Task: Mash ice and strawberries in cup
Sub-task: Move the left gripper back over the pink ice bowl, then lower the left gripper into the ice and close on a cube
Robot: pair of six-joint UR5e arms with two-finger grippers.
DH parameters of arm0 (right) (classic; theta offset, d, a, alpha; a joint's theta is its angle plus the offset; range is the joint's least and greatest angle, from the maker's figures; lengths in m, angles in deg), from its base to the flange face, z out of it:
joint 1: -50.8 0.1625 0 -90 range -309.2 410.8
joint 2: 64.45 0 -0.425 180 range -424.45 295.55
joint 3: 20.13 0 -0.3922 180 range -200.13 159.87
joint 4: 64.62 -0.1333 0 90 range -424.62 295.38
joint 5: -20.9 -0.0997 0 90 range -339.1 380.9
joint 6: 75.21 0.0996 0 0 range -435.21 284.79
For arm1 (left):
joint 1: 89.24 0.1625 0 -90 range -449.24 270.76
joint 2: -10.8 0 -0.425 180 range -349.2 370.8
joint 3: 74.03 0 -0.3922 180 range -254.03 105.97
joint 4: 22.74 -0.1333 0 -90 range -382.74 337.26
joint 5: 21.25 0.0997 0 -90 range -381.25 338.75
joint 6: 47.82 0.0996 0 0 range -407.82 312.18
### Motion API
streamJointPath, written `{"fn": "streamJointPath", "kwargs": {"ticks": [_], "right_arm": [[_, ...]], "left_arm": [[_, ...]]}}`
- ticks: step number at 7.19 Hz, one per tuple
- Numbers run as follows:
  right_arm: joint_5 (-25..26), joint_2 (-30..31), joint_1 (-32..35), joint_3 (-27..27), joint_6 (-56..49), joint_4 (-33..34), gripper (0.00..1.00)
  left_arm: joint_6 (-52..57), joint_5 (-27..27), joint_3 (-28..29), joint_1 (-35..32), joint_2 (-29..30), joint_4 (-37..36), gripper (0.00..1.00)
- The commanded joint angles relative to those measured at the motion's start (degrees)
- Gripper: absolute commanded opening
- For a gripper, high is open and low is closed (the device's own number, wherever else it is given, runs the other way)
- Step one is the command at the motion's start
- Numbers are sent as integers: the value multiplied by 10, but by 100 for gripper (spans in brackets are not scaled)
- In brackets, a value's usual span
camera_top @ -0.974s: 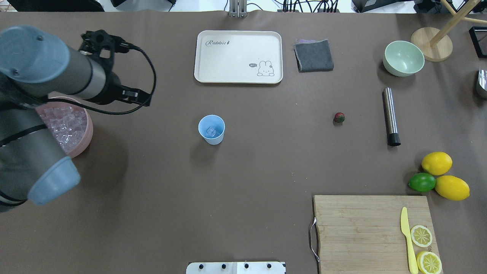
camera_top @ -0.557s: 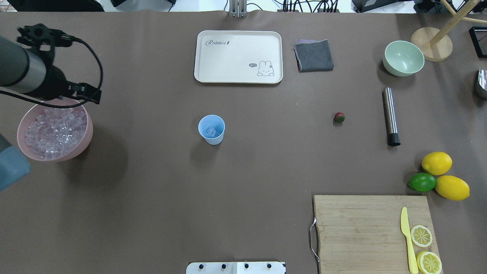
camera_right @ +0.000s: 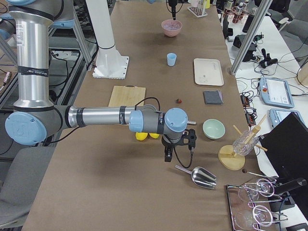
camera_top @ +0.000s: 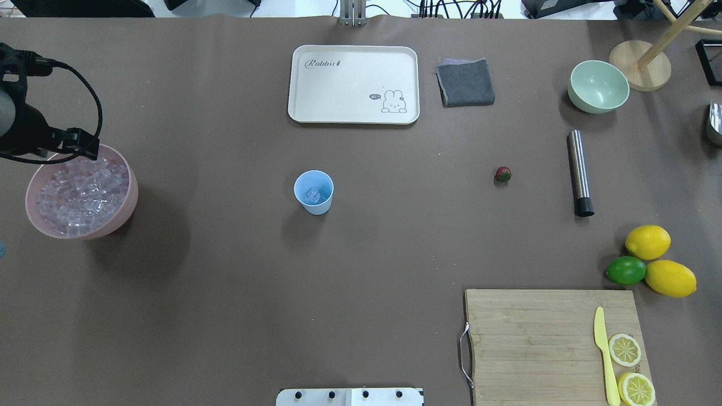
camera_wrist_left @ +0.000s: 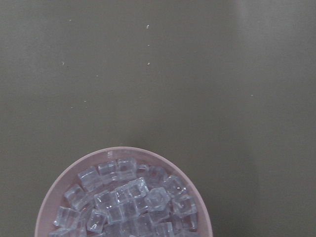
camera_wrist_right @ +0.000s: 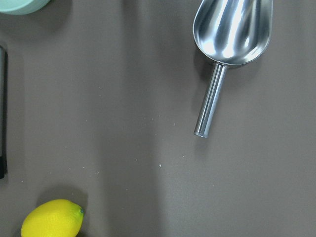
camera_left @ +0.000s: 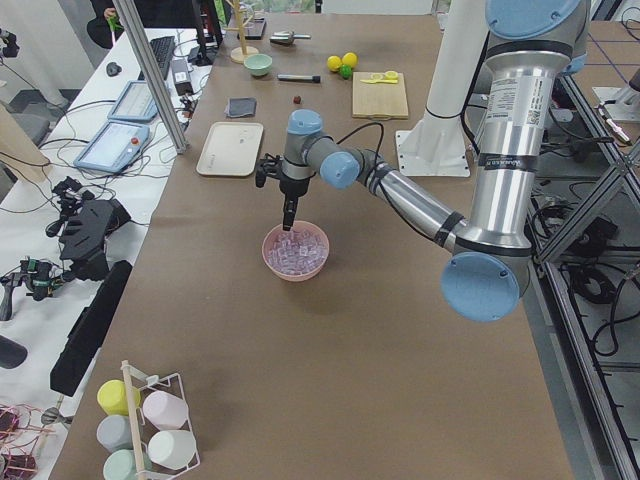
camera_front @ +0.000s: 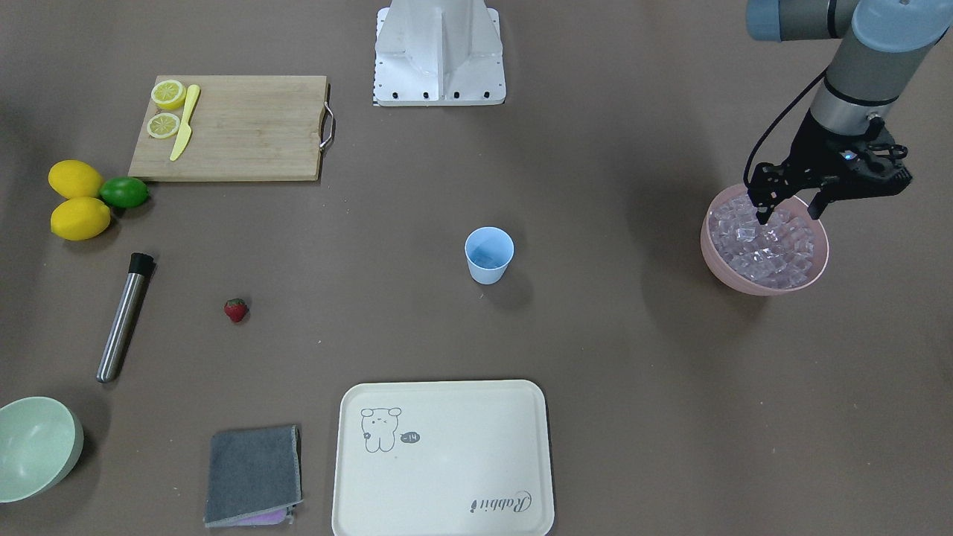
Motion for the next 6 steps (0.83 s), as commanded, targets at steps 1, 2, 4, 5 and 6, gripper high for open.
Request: {"fn": "streamJointPath", "kwargs": {"ticks": [1,2,4,5,6], "right_arm": [[0,0,0,-1,0,0,100],[0,1,0,-1,1,0,100],[1,0,0,-2,0,0,100],[1,0,0,-3,0,0,100],[1,0,0,-3,0,0,100]], "left_arm": [[-6,9,48,4,-29,93,79],[-20,8,53,15,-27,98,79],[-61,9,53,40,-24,106,78],[-62,18,53,44,-26,106,73],[-61,30,67,50,-28,120,72]]}}
